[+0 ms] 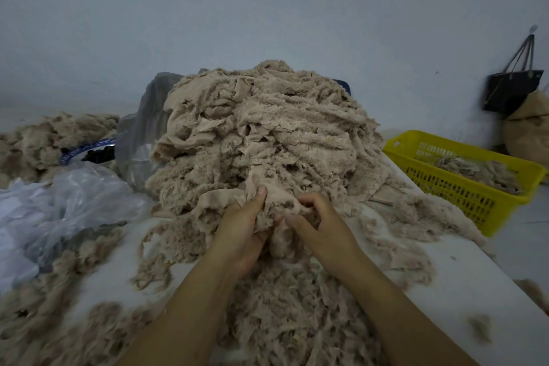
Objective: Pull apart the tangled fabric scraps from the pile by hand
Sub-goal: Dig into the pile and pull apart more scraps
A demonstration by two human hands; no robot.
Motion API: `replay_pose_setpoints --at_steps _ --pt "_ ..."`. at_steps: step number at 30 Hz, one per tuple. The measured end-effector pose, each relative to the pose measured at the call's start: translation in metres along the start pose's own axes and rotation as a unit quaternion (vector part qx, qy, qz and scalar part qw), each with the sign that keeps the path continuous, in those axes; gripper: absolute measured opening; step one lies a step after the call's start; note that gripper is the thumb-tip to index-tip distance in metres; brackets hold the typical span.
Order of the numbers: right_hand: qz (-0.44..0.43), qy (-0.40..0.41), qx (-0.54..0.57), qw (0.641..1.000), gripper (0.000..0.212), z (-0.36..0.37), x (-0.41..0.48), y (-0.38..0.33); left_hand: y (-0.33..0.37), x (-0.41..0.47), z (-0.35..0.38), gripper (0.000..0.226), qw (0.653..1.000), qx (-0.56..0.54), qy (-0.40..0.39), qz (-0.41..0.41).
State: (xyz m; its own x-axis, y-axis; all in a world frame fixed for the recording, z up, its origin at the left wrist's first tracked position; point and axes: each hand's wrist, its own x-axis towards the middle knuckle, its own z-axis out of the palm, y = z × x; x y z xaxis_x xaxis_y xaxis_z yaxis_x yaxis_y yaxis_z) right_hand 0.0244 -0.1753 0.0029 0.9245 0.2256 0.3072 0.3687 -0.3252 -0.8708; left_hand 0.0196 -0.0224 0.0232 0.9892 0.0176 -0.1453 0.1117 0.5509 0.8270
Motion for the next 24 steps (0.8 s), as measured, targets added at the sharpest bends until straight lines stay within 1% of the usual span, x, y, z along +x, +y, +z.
replay_pose_setpoints --at_steps 2,3,4,7,8,9,10,12,13,14,15,17,18,19,20,22,23,24 --pt "-0.022 0.043 -0.036 0.998 0.026 0.003 0.002 0.003 -0.003 -0.001 0.002 0.03 1.0 -0.013 -0.011 -0.007" --pt "-0.018 0.054 -0.046 0.997 0.032 0.003 0.002 0.004 -0.003 -0.001 0.003 0.029 0.999 -0.029 -0.013 -0.014" --pt "-0.005 0.056 -0.041 0.998 0.033 0.003 0.002 0.004 -0.003 -0.001 0.004 0.029 0.999 -0.046 -0.013 -0.022" --pt "0.068 0.073 0.033 0.995 0.031 0.004 0.005 0.009 -0.004 0.0 0.011 0.025 0.994 -0.107 0.011 -0.035" --pt "0.096 0.097 0.059 0.989 0.03 0.003 0.006 0.01 -0.003 0.0 0.013 0.025 0.99 -0.138 0.022 -0.029" --pt "0.121 0.128 0.096 0.98 0.024 -0.001 0.008 0.013 0.0 0.002 0.01 0.032 0.985 -0.168 0.039 -0.013" --pt "0.14 0.168 0.137 0.966 0.025 -0.008 0.01 0.014 0.005 0.005 0.006 0.038 0.98 -0.192 0.055 0.004" --pt "0.157 0.235 0.163 0.945 0.042 -0.027 0.012 0.02 0.016 0.01 -0.007 0.032 0.969 -0.228 0.085 0.037" --pt "0.164 0.247 0.162 0.941 0.05 -0.034 0.011 0.022 0.019 0.011 -0.012 0.028 0.967 -0.236 0.09 0.043" --pt "0.174 0.244 0.16 0.94 0.058 -0.038 0.01 0.023 0.02 0.01 -0.014 0.026 0.967 -0.236 0.083 0.04" --pt "0.183 0.226 0.147 0.945 0.067 -0.037 0.009 0.023 0.018 0.009 -0.013 0.024 0.971 -0.225 0.07 0.033" --pt "0.203 0.147 0.079 0.965 0.079 -0.029 0.008 0.022 0.012 0.005 -0.007 0.023 0.98 -0.195 0.032 0.017" --pt "0.205 0.105 0.036 0.972 0.081 -0.024 0.007 0.021 0.01 0.003 -0.004 0.024 0.983 -0.183 0.014 0.013" --pt "0.197 0.083 0.0 0.977 0.079 -0.02 0.007 0.022 0.01 0.002 -0.003 0.025 0.985 -0.174 0.002 0.013" --pt "0.185 0.088 -0.024 0.979 0.07 -0.018 0.008 0.023 0.01 0.0 -0.002 0.025 0.986 -0.166 -0.007 0.016" --pt "0.143 0.14 -0.059 0.978 0.041 -0.019 0.01 0.022 0.01 -0.001 -0.002 0.028 0.99 -0.134 -0.026 0.03" --pt "0.108 0.163 -0.059 0.979 0.031 -0.02 0.009 0.017 0.009 -0.002 -0.002 0.031 0.993 -0.103 -0.035 0.042" --pt "0.073 0.168 -0.042 0.982 0.029 -0.02 0.007 0.014 0.007 -0.003 0.0 0.033 0.995 -0.066 -0.042 0.055"
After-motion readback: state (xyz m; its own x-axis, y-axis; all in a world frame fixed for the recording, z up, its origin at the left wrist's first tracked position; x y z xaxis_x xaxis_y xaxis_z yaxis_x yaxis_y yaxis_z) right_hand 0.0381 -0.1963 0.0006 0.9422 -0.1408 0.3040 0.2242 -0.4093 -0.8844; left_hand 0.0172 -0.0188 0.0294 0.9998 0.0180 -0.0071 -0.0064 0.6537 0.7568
